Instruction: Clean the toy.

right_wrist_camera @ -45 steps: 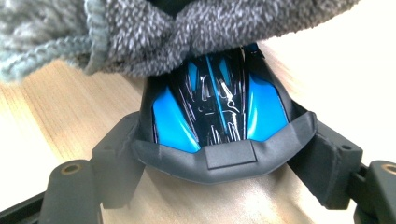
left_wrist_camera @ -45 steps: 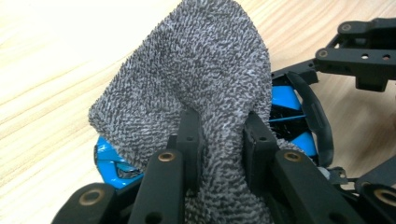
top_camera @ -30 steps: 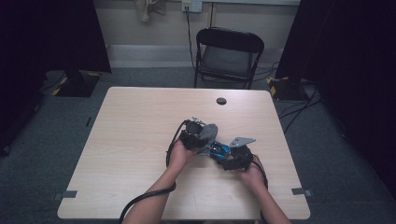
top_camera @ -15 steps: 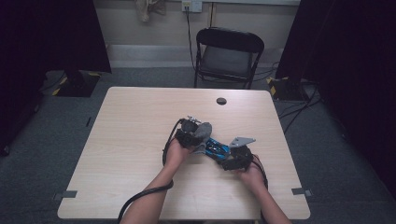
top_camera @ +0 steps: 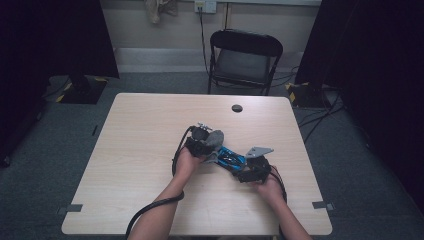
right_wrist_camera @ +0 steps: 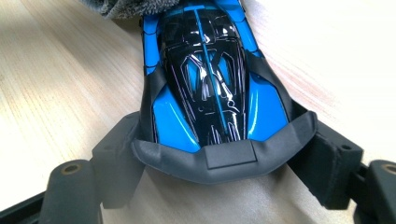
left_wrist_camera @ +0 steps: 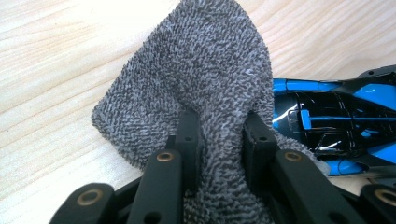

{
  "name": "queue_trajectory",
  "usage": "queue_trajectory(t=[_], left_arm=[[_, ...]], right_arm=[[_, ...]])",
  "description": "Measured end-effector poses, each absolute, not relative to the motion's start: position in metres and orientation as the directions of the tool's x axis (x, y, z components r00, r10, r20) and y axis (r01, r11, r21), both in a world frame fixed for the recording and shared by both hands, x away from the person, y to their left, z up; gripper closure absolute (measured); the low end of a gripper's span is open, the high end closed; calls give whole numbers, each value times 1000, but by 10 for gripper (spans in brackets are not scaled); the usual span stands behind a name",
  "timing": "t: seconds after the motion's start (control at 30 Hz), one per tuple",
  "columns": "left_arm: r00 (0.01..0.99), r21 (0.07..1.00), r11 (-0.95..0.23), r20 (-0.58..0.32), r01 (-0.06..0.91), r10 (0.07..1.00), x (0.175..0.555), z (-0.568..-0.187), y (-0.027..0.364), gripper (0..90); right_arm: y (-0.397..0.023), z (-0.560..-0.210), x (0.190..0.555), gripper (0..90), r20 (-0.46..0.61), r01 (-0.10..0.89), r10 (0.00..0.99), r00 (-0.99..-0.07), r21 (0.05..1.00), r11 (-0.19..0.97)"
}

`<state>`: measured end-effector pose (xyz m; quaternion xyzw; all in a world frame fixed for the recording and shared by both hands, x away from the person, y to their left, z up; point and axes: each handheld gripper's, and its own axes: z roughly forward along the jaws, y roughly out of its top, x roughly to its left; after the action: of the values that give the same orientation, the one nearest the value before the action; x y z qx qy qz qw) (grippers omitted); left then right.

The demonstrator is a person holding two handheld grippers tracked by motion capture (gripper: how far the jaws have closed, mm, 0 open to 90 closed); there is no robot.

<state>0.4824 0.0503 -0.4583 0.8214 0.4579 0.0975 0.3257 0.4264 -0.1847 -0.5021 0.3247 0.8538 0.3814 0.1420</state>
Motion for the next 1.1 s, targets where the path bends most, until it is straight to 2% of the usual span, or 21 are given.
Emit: queue_trajectory(t=[1.1], left_arm=[[495, 595, -352, -89, 722, 864, 492, -470, 82, 721]], right_arm=[[-185, -502, 426, 241, 6, 447, 663, -748, 744, 497]])
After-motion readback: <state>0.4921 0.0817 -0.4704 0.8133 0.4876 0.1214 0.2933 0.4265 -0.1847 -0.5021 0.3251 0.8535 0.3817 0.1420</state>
